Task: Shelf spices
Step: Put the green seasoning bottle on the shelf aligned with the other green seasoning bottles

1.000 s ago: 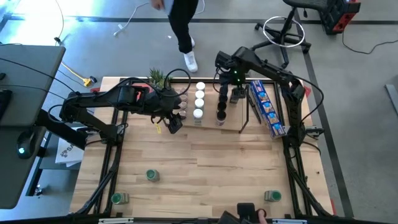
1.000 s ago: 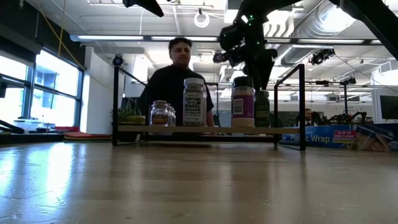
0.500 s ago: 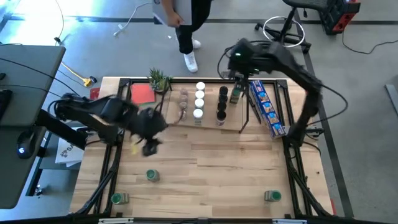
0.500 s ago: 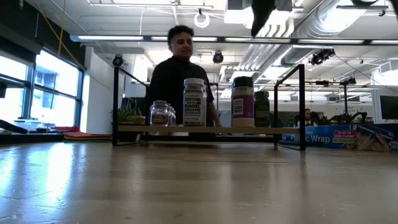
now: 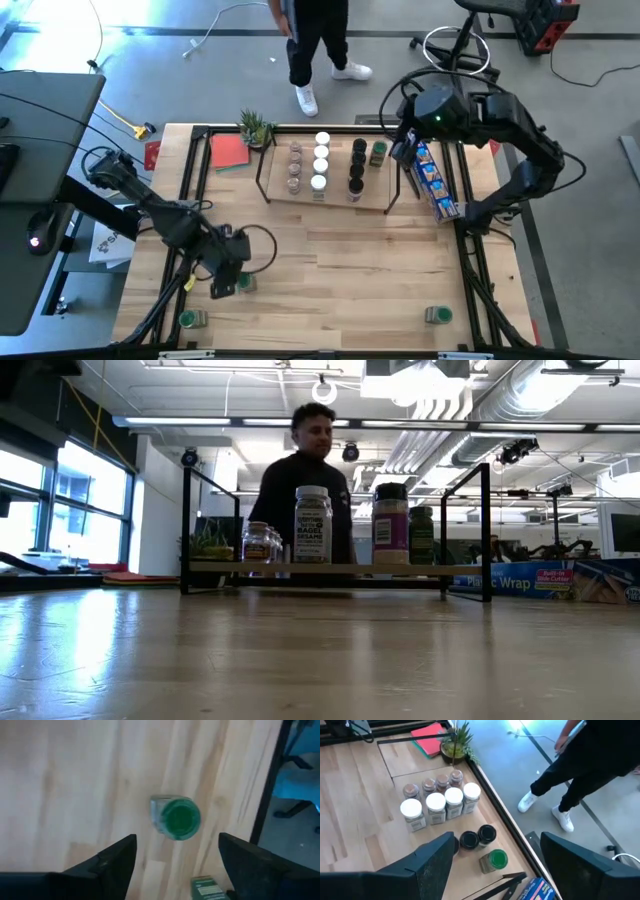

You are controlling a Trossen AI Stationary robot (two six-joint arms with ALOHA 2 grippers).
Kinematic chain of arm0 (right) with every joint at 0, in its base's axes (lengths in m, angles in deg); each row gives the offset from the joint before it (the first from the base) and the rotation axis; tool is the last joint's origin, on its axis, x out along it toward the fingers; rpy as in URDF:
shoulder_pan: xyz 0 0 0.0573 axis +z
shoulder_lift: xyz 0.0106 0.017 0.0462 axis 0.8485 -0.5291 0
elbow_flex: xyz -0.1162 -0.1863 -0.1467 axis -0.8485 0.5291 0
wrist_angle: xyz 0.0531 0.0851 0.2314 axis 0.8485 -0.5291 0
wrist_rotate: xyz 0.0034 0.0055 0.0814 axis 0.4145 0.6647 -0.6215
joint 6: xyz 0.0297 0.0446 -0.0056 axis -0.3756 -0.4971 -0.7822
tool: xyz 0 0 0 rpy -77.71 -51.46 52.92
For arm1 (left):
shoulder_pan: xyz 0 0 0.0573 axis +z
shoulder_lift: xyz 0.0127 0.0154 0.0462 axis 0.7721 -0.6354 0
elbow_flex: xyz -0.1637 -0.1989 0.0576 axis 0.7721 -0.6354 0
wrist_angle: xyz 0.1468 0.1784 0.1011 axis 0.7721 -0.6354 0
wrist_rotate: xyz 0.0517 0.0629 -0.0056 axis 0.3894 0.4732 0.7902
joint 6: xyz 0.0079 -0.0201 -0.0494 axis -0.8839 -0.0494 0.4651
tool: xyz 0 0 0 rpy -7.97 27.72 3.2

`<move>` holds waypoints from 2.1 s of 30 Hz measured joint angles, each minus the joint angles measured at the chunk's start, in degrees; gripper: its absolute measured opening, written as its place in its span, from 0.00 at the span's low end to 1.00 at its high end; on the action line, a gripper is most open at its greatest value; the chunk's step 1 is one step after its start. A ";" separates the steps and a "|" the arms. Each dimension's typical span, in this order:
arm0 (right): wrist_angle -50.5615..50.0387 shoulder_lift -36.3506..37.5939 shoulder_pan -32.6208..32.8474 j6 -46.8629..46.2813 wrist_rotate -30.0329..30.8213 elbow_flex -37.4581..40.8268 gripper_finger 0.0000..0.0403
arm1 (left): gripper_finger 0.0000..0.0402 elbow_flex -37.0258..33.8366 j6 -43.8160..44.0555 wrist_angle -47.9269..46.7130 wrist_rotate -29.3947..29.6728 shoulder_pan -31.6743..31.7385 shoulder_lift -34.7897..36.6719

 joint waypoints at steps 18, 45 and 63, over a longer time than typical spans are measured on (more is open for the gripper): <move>-0.42 -0.23 0.61 -1.85 -0.68 0.07 0.72 | 0.78 -13.43 7.42 15.72 0.08 -3.40 -3.83; -7.62 1.56 9.19 -12.48 -0.12 -3.93 0.72 | 0.46 -5.21 -16.74 20.80 -0.96 17.05 -11.94; -7.96 7.25 10.73 -16.88 2.35 -3.71 0.72 | 0.46 39.66 -43.26 15.90 -8.54 33.33 -50.26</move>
